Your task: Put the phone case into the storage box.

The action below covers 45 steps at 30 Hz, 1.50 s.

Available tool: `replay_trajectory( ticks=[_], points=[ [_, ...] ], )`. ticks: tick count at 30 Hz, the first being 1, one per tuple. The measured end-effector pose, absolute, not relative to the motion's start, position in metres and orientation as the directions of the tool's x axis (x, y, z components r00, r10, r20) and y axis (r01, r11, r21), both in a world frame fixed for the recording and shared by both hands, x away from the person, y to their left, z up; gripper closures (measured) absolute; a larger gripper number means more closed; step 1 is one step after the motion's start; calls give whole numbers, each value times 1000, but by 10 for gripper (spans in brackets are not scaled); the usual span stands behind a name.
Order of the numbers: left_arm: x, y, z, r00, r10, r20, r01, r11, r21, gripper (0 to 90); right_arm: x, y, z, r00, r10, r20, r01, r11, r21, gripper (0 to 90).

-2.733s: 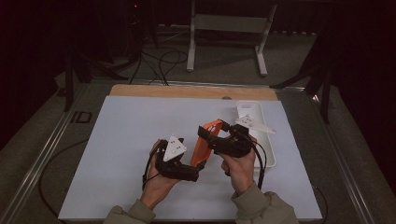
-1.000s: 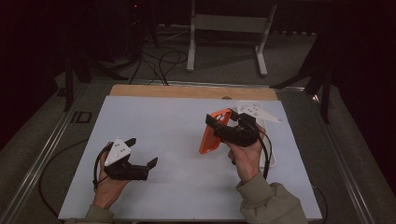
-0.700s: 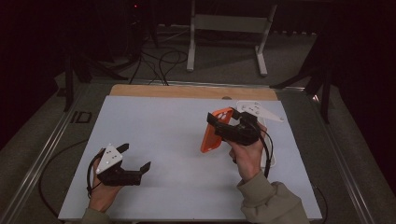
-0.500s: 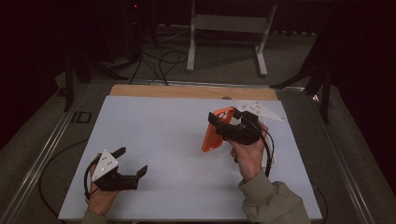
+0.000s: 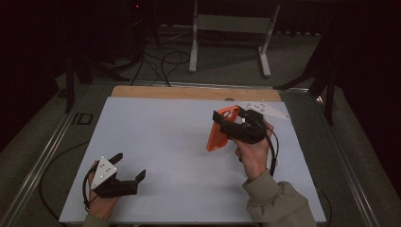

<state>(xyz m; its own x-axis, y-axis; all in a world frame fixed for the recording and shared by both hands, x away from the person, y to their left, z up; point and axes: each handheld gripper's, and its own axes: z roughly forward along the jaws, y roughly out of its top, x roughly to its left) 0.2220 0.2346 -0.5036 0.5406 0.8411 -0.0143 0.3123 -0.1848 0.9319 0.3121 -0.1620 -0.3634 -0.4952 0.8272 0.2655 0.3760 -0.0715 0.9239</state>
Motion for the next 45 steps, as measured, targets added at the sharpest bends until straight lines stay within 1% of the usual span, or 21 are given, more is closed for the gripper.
replay_trajectory(
  ticks=[4, 20, 32, 39, 45],
  points=[
    [222, 237, -505, 521, 853, -24, 319, -169, 933, 3, 312, -164, -362, -491, 833, 257, 372, -66, 926, 158],
    [222, 237, -507, 514, 858, -27, 335, -172, 927, 3, 323, -176, -357, -450, 867, 214, 362, -42, 931, 157],
    [222, 238, -507, 502, 864, -38, 339, -156, 928, 3, 331, -185, -351, -417, 885, 208, 352, -54, 934, 158],
    [222, 238, -507, 500, 865, -36, 339, -157, 928, 4, 337, -188, -348, -402, 894, 199, 343, -55, 938, 158],
    [221, 237, -507, 495, 868, -26, 340, -167, 926, 3, 344, -191, -344, -378, 910, 170, 333, -38, 942, 157]
  ],
)
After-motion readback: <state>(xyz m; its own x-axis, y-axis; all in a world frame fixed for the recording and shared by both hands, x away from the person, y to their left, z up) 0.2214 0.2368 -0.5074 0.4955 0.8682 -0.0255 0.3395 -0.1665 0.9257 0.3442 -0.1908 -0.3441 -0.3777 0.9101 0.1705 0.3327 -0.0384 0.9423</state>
